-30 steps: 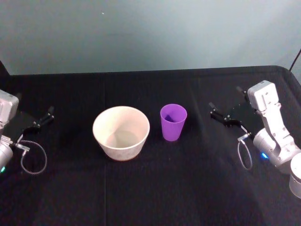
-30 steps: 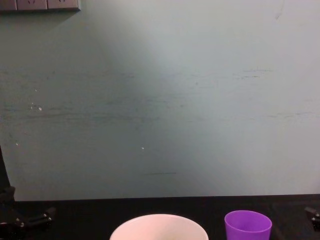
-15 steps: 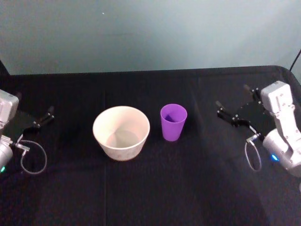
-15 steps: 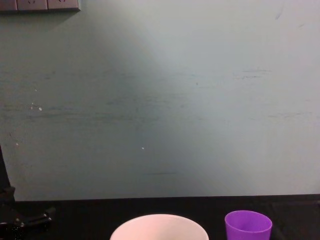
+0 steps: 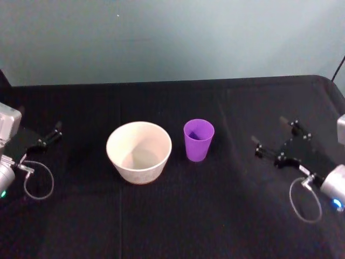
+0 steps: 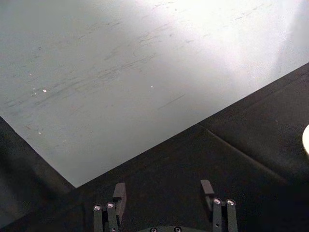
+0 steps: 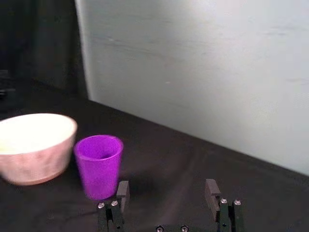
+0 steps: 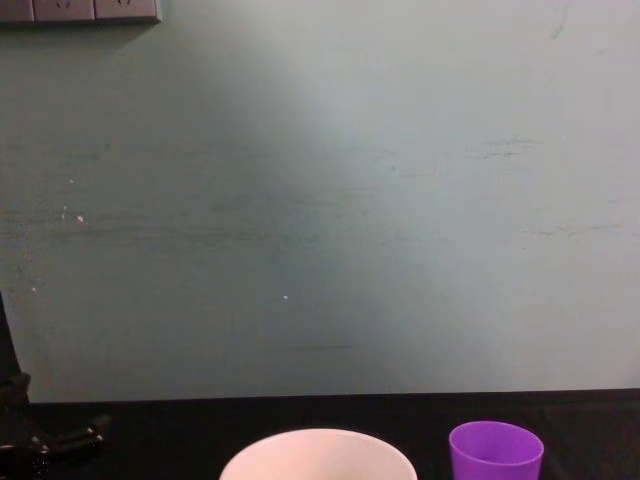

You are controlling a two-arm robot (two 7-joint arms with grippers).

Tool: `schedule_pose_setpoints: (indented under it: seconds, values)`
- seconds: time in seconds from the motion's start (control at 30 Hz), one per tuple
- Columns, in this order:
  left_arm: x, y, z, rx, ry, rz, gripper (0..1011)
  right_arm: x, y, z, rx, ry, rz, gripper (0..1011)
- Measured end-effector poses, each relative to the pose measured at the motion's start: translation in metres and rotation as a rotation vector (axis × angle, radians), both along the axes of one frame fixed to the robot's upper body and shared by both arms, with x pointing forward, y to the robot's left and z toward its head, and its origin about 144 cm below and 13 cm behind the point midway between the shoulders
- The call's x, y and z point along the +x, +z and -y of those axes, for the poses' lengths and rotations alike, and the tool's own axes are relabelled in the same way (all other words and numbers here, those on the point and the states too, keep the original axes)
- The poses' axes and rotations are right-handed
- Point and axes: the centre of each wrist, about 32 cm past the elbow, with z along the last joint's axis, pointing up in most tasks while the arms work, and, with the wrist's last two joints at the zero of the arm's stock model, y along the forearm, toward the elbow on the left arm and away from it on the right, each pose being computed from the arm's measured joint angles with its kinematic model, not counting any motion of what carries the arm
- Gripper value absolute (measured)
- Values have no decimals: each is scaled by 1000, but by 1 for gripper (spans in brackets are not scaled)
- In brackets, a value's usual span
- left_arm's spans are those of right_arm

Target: Pick up the cup and pour the mung beans from the cup into the bowl.

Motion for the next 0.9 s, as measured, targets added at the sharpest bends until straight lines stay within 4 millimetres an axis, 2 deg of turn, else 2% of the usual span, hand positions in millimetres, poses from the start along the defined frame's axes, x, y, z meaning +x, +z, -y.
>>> schedule_pose_setpoints:
  seconds: [0.3,0.53,0.9]
  values:
    - [0,0,0,0,0,0,1000,-3,-21,1,31,138,-20,1002]
    - [0,0,0,0,0,0,1000,6,-35,-15,20,217,-5,1002]
    - [0,0,0,0,0,0,1000,23,-45,-37,27,256,0,1002]
